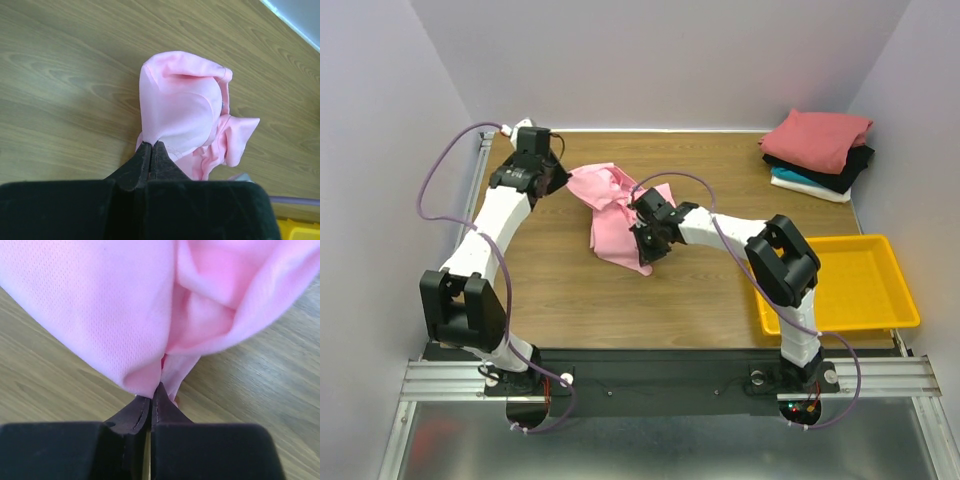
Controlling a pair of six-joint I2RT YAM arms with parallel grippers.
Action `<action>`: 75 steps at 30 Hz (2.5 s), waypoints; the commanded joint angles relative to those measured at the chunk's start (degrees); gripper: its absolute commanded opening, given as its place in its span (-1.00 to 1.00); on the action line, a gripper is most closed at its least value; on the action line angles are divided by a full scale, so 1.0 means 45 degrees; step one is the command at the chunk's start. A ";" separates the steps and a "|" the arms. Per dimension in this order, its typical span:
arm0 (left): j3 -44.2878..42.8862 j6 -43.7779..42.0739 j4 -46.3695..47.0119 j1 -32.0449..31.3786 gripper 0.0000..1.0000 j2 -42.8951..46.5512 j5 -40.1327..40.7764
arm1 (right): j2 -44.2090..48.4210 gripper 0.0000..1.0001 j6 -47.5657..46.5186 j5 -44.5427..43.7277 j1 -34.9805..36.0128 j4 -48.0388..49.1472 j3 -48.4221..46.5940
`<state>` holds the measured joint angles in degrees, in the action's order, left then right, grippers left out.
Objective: Fold and stack the t-shirts
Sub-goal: Flatten the tshirt out
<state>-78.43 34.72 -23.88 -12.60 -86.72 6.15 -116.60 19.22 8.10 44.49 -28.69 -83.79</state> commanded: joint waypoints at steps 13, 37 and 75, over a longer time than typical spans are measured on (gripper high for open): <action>-0.3860 -0.0352 -0.0221 0.5085 -1.00 0.0930 -0.3126 | 0.5282 -0.99 -0.1538 -0.5645 -0.4965 -0.2179 -0.4506; 0.4734 -0.1485 -0.0260 0.5183 -1.00 0.5071 -0.3848 | 0.7338 0.68 0.0434 -0.2683 -0.4965 -0.3237 0.2780; 0.5301 -0.1798 -0.0436 0.5183 -1.00 0.4856 -0.3613 | 0.0129 -0.04 -0.0112 0.0368 -0.4965 0.0457 -0.0405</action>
<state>-53.71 27.49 -26.44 10.61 -64.82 -10.31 -115.66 18.24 8.78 22.46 -28.84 -84.40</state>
